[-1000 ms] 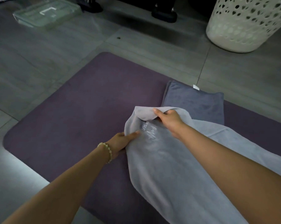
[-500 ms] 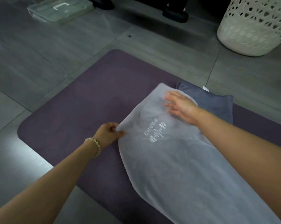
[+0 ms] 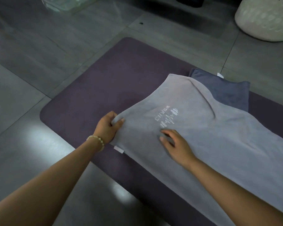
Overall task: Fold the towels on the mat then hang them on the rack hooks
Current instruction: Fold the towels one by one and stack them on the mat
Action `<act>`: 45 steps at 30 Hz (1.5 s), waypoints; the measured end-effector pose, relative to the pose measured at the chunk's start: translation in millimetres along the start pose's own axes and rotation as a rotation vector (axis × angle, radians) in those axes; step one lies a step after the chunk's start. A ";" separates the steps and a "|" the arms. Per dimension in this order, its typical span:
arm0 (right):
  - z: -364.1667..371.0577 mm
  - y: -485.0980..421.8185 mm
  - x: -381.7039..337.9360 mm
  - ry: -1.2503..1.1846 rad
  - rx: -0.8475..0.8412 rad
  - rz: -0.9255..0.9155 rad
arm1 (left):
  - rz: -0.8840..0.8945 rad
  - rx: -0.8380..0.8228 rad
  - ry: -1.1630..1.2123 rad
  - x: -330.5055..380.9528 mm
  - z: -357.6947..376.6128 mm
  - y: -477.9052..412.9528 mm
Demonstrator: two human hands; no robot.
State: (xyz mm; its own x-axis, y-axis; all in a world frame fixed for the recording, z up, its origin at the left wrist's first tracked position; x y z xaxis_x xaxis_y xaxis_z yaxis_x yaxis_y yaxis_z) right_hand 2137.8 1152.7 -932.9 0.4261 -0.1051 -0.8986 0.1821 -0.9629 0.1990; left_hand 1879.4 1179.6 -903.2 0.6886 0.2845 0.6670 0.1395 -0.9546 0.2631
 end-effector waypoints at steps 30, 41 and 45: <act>-258.3 258.8 113.7 0.378 0.118 0.503 | 0.055 -0.631 0.469 226.3 174.4 133.3; -305.7 409.7 215.6 0.113 0.449 0.648 | 0.334 -0.752 0.255 352.2 334.7 229.7; -316.9 434.3 226.6 0.088 0.483 0.554 | 0.395 -0.833 0.256 408.4 387.2 284.2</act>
State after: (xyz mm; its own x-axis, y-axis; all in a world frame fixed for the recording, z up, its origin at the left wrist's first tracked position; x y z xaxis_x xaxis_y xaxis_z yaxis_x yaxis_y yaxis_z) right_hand 2594.3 789.4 -926.1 0.4154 -0.6068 -0.6776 -0.4820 -0.7786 0.4017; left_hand 2475.8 990.4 -826.0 0.3873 0.0596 0.9200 -0.6887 -0.6448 0.3317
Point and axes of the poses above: each hand's wrist, its own y-axis away from the middle knuckle, its own z-axis out of the palm, x = y × z, the point moved 4 cm from there along -y, towards the middle knuckle, and after that the axes turned 14 degrees about -y, right-handed, at the moved point
